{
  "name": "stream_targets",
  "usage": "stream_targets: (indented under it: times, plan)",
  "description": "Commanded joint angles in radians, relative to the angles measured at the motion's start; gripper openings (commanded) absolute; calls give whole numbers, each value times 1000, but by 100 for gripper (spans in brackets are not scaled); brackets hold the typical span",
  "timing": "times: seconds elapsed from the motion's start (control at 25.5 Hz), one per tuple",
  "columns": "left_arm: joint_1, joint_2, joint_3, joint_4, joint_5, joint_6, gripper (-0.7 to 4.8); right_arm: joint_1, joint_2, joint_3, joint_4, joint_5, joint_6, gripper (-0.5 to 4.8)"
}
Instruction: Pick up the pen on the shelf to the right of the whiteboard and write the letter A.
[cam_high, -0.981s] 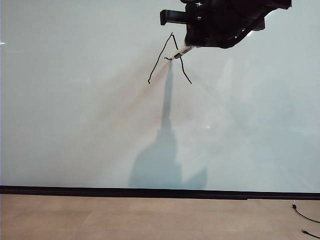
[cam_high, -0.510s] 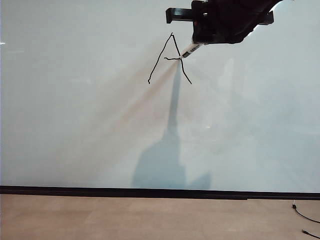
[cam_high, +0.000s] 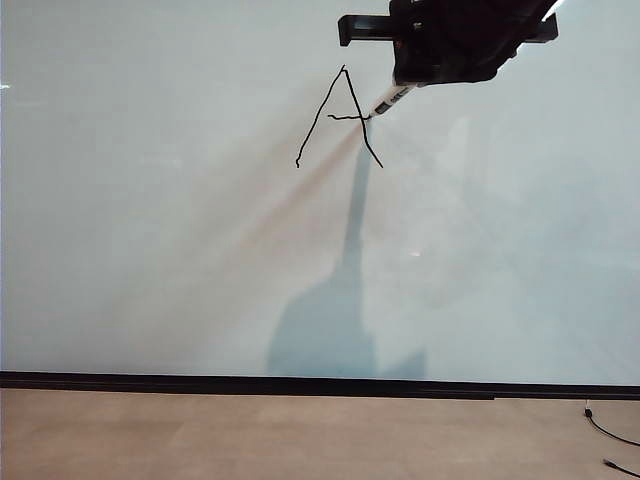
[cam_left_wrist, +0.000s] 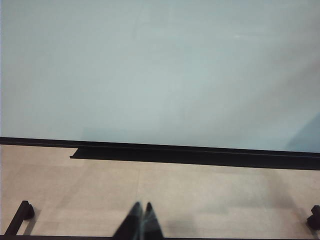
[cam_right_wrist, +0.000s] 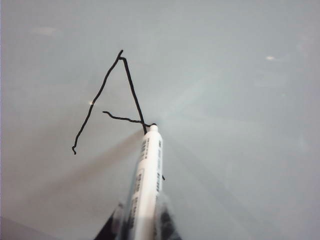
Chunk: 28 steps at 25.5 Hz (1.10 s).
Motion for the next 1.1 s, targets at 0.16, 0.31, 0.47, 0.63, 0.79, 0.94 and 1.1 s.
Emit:
stream_targets:
  times: [0.16,0.31,0.47,0.63,0.79,0.94,1.1]
  plan:
    - [0,0,2,9,0,4,-4,68,-31,3,-5,-5,-14,-9]
    - [0,0,2,9,0,4,-4,164,-96,3,-60,60,-85,-9]
    - [0,0,2,9,0,4,-4,224,-223,-6,-241,43,-121,-9]
    - [0,0,2,9,0,4,-5,231,-387,-80,-319,-56,-138,-9]
    - [0,0,2,8,0,4,-5,215,-546,-164,-376,-125,-164,-9]
    - [0,0,2,8,0,4,-4,202,-699,-259,-390,-235,-163,-9]
    - [0,0,2,9,0,4,-4,202,-875,-394,-408,-292,-135,-9]
